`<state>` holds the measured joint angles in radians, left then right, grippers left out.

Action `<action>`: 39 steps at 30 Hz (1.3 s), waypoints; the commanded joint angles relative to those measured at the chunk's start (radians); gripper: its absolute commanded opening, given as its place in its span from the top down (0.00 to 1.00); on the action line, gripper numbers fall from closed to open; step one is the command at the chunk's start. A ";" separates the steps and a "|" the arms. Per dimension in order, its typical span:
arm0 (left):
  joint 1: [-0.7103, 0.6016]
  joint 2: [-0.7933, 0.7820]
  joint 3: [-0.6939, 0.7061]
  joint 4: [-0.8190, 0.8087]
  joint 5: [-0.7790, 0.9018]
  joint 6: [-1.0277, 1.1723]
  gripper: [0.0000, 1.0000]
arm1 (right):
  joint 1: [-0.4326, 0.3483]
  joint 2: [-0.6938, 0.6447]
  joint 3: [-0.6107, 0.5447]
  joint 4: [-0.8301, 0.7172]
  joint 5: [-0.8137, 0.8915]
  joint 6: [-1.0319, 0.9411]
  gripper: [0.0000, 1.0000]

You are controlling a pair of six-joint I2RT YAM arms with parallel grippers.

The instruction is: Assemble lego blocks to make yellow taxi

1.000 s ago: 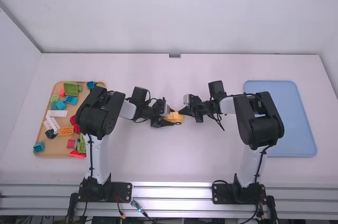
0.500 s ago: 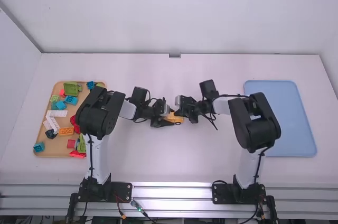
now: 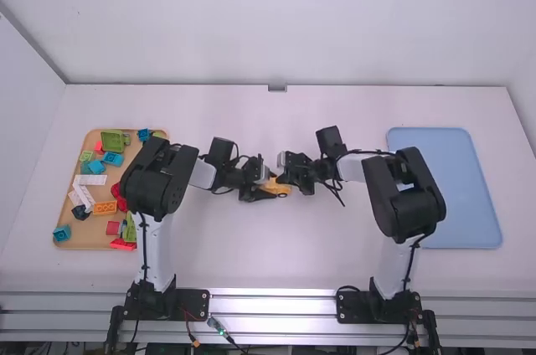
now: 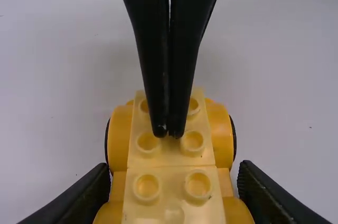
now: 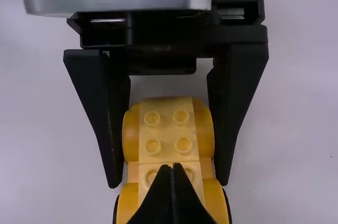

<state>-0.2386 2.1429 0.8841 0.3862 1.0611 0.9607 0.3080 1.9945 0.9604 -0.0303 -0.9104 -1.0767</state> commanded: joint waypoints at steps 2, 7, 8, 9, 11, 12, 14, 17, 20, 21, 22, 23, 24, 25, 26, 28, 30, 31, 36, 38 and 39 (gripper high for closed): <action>-0.004 0.018 -0.007 -0.015 -0.030 -0.015 0.64 | -0.052 -0.043 0.022 -0.050 -0.090 0.003 0.73; -0.003 0.018 -0.007 -0.019 -0.030 -0.014 0.61 | -0.101 -0.117 0.039 -0.076 -0.102 0.004 0.01; -0.004 0.018 -0.007 -0.019 -0.030 -0.014 0.59 | -0.110 -0.123 0.039 -0.082 -0.076 0.004 0.01; -0.004 0.018 -0.007 -0.020 -0.030 -0.014 0.58 | -0.114 -0.127 0.039 -0.088 -0.056 0.004 0.01; -0.004 0.018 -0.007 -0.024 -0.030 -0.014 0.47 | -0.121 -0.131 0.039 -0.118 -0.003 0.005 0.01; -0.004 0.018 -0.007 -0.024 -0.030 -0.014 0.43 | -0.121 -0.131 0.039 -0.124 0.007 0.009 0.01; -0.003 0.017 -0.007 -0.031 -0.030 -0.014 0.27 | -0.120 -0.130 0.034 -0.133 0.057 0.053 0.01; -0.004 0.017 -0.007 -0.036 -0.029 -0.014 0.05 | -0.117 -0.130 0.027 -0.127 0.110 0.090 0.01; -0.003 0.017 -0.007 -0.037 -0.027 -0.014 0.01 | -0.117 -0.130 0.027 -0.129 0.128 0.082 0.01; -0.002 0.016 -0.007 -0.037 -0.027 -0.014 0.01 | -0.118 -0.130 0.027 -0.127 0.126 0.082 0.01; 0.004 0.011 -0.007 -0.041 -0.032 -0.028 0.01 | -0.119 -0.130 0.028 -0.124 0.127 0.082 0.01; 0.004 0.011 -0.007 -0.041 -0.032 -0.028 0.01 | -0.119 -0.130 0.028 -0.124 0.127 0.082 0.01; 0.010 0.002 -0.007 -0.048 -0.034 -0.039 0.01 | -0.119 -0.130 0.027 -0.119 0.127 0.082 0.01; 0.017 -0.015 -0.007 -0.071 -0.033 -0.041 0.01 | -0.119 -0.130 0.027 -0.111 0.127 0.085 0.01; 0.019 -0.020 -0.007 -0.079 -0.033 -0.039 0.01 | -0.119 -0.130 0.027 -0.109 0.127 0.086 0.01; 0.042 -0.071 -0.007 -0.157 -0.034 -0.001 0.01 | -0.118 -0.130 0.027 -0.108 0.127 0.081 0.01; 0.059 -0.103 -0.007 -0.210 -0.037 0.028 0.01 | -0.117 -0.130 0.027 -0.106 0.127 0.078 0.01; 0.076 -0.137 -0.007 -0.261 -0.058 0.042 0.01 | -0.119 -0.130 0.027 -0.106 0.127 0.078 0.01; 0.146 -0.277 -0.007 -0.424 -0.212 -0.010 0.01 | -0.118 -0.130 0.027 -0.105 0.128 0.078 0.01; 0.186 -0.354 -0.007 -0.476 -0.243 -0.116 0.01 | -0.119 -0.130 0.027 -0.105 0.131 0.077 0.01; 0.196 -0.375 -0.007 -0.484 -0.245 -0.146 0.01 | -0.119 -0.130 0.027 -0.103 0.133 0.078 0.01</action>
<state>-0.0677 1.8324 0.8806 -0.0883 0.8642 0.9039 0.1879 1.8732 0.9878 -0.1318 -0.7769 -0.9962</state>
